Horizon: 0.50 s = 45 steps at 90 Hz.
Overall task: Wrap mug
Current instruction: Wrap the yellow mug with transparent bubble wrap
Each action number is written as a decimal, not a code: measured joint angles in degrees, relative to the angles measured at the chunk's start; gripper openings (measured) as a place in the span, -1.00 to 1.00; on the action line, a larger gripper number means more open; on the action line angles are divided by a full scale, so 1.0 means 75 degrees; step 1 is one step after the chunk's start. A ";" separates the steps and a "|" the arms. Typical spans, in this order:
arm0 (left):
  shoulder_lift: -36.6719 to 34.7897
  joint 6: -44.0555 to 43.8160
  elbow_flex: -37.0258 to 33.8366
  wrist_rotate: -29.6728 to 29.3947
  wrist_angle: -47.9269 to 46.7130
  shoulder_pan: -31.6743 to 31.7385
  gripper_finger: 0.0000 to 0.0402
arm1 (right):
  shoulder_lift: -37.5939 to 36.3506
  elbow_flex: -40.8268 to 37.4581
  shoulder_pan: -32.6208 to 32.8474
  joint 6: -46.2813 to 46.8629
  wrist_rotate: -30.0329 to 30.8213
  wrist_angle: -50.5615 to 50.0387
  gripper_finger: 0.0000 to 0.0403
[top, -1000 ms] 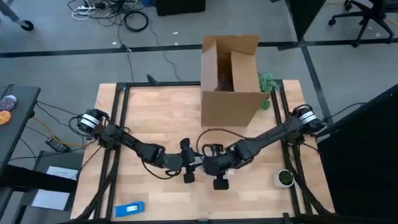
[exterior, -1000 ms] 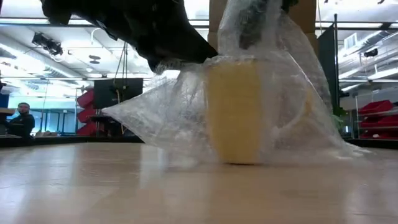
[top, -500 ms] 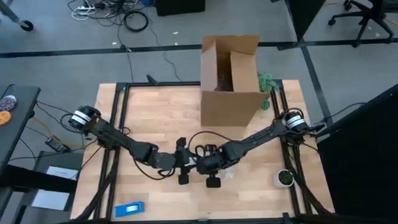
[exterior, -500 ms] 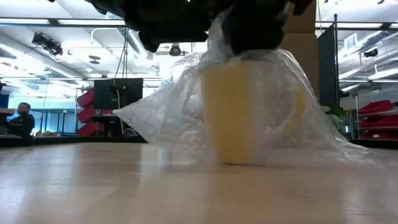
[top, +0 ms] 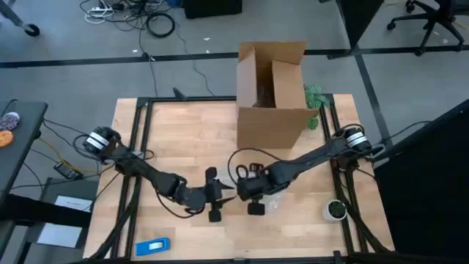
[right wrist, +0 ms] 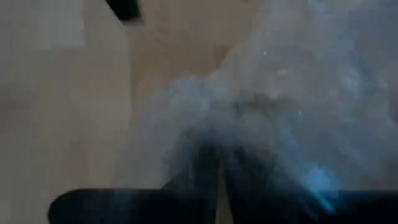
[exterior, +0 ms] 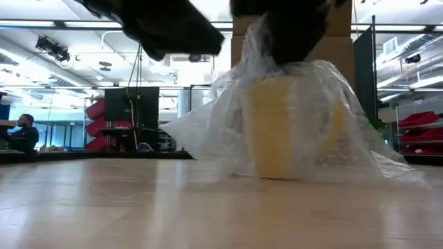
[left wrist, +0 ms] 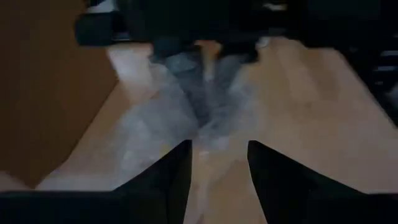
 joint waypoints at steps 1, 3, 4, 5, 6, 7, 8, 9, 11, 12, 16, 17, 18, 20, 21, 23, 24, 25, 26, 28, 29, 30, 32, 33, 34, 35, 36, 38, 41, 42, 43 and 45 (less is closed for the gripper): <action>0.0000 0.0042 0.0000 0.0000 0.0058 -0.0005 -0.29 | -0.0014 0.0000 0.0009 0.0000 0.0019 0.0010 -1.00; 0.0000 0.0162 0.0000 0.0004 0.0209 -0.0005 -0.29 | -0.0032 0.0000 0.0029 -0.0003 0.0040 0.0047 -1.00; 0.0001 0.0207 0.0000 0.0006 0.0302 -0.0003 -0.29 | -0.0041 0.0000 0.0039 -0.0006 0.0039 0.0072 -1.00; 0.0012 0.0252 0.0000 0.0013 0.0403 0.0000 -0.29 | -0.0049 0.0000 0.0047 -0.0015 0.0039 0.0098 -1.00; 0.0029 0.0300 0.0000 0.0020 0.0510 0.0005 -0.29 | -0.0058 0.0000 0.0054 -0.0032 0.0043 0.0123 -1.00; 0.0056 0.0356 0.0000 0.0028 0.0628 0.0013 -0.29 | -0.0064 0.0000 0.0058 -0.0051 0.0044 0.0144 -1.00; 0.0079 0.0383 0.0000 0.0026 0.0746 0.0017 -0.29 | -0.0068 0.0000 0.0062 -0.0071 0.0044 0.0165 -1.00; 0.0101 0.0413 0.0000 0.0024 0.0866 0.0021 -0.29 | -0.0072 0.0000 0.0064 -0.0090 0.0044 0.0192 -1.00; 0.0144 0.0537 0.0000 0.0026 0.1097 0.0034 -0.29 | -0.0079 0.0000 0.0077 -0.0111 0.0047 0.0249 -1.00; 0.0167 0.0596 0.0000 0.0026 0.1193 0.0040 -0.29 | -0.0082 0.0000 0.0085 -0.0116 0.0050 0.0273 -1.00; 0.0335 0.0804 0.0000 0.0025 0.1696 0.0058 -0.29 | -0.0096 0.0004 0.0090 -0.0131 0.0052 0.0308 -1.00; 0.0380 0.0851 0.0000 0.0031 0.1825 0.0066 -0.29 | -0.0102 0.0005 0.0090 -0.0137 0.0052 0.0306 -1.00; 0.0429 0.0903 0.0000 0.0041 0.1942 0.0075 -0.29 | -0.0111 0.0006 0.0090 -0.0140 0.0054 0.0301 -1.00; 0.0520 0.0997 0.0000 0.0068 0.2144 0.0088 -0.29 | -0.0131 0.0006 0.0090 -0.0142 0.0053 0.0278 -1.00; 0.0564 0.1012 0.0000 0.0085 0.2231 0.0094 -0.29 | -0.0143 0.0006 0.0091 -0.0143 0.0051 0.0258 -1.00; 0.0664 0.1068 0.0000 0.0105 0.2369 0.0119 -0.29 | -0.0169 0.0006 0.0093 -0.0143 0.0048 0.0207 -1.00; 0.0705 0.1104 0.0000 0.0119 0.2433 0.0131 -0.29 | -0.0188 0.0006 0.0094 -0.0142 0.0047 0.0183 -1.00; 0.0758 0.1121 0.0000 0.0133 0.2494 0.0149 -0.29 | -0.0214 0.0006 0.0096 -0.0141 0.0047 0.0162 -1.00; 0.0821 0.1125 0.0000 0.0146 0.2553 0.0172 -0.29 | -0.0242 0.0006 0.0100 -0.0139 0.0047 0.0144 -1.00; 0.0923 0.1122 0.0000 0.0164 0.2655 0.0223 -0.29 | -0.0303 0.0006 0.0113 -0.0133 0.0047 0.0101 -1.00; 0.0969 0.1117 0.0000 0.0166 0.2680 0.0249 -0.29 | -0.0338 0.0006 0.0121 -0.0128 0.0047 0.0073 -1.00; 0.1016 0.1107 0.0002 0.0168 0.2681 0.0281 -0.29 | -0.0373 0.0006 0.0131 -0.0123 0.0047 0.0043 -1.00; 0.1101 0.1079 0.0003 0.0166 0.2654 0.0349 -0.29 | -0.0451 0.0006 0.0148 -0.0102 0.0046 -0.0010 -1.00; 0.1157 0.1048 0.0003 0.0164 0.2633 0.0384 -0.29 | -0.0491 0.0006 0.0150 -0.0100 0.0045 -0.0027 -1.00; 0.1211 0.1014 0.0001 0.0162 0.2620 0.0418 -0.29 | -0.0534 0.0006 0.0159 -0.0098 0.0046 -0.0033 -1.00; 0.1259 0.0979 -0.0002 0.0158 0.2618 0.0450 -0.29 | -0.0578 0.0006 0.0169 -0.0096 0.0047 -0.0035 -1.00; 0.1306 0.0954 -0.0003 0.0156 0.2618 0.0486 -0.29 | -0.0624 0.0008 0.0180 -0.0096 0.0047 -0.0035 -1.00; 0.1399 0.0911 -0.0003 0.0161 0.2618 0.0553 -0.29 | -0.0708 0.0012 0.0203 -0.0093 0.0061 -0.0035 -1.00; 0.1517 0.0815 -0.0004 0.0179 0.2611 0.0652 -0.29 | -0.0854 0.0012 0.0249 -0.0090 0.0131 -0.0035 -1.00; 0.1556 0.0780 -0.0005 0.0202 0.2616 0.0687 -0.29 | -0.0909 0.0012 0.0263 -0.0092 0.0177 -0.0035 -1.00; 0.1587 0.0753 -0.0006 0.0240 0.2623 0.0721 -0.29 | -0.0964 0.0012 0.0280 -0.0093 0.0230 -0.0034 -1.00; 0.1653 0.0722 -0.0006 0.0318 0.2680 0.0792 -0.29 | -0.1061 0.0012 0.0316 -0.0093 0.0352 -0.0019 -1.00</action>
